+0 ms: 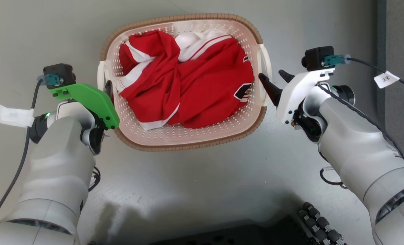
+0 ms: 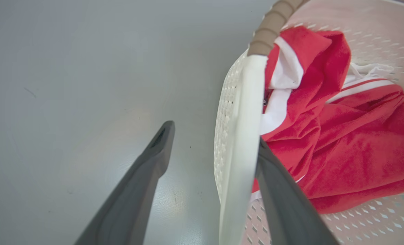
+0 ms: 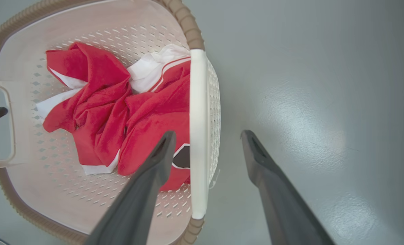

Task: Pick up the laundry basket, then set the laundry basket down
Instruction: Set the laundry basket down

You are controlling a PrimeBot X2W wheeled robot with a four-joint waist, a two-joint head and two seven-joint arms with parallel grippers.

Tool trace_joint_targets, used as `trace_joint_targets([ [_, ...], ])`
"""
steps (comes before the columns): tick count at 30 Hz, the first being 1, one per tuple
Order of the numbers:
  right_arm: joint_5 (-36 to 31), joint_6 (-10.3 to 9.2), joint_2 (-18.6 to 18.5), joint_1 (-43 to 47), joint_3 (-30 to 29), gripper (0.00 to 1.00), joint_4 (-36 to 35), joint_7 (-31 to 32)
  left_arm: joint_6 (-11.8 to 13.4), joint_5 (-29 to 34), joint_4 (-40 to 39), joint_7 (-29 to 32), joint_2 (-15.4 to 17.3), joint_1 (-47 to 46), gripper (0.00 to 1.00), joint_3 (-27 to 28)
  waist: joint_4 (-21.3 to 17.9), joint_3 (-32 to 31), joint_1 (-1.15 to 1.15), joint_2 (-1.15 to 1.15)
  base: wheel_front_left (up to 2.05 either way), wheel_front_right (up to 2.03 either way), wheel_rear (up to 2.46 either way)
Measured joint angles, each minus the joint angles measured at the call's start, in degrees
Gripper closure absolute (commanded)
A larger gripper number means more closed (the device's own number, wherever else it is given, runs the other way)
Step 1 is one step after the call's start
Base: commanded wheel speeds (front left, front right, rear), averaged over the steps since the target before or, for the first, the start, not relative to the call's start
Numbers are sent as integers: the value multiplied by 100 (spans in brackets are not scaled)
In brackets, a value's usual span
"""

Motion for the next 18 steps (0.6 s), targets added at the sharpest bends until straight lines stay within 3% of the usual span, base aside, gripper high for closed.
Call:
trace_joint_targets([
  [18, 189, 0, -76, 553, 120, 0, 13, -639, -231, -30, -134, -960, 3, 566, 0, -188, -1, -957, -1, 0, 0, 0, 0],
])
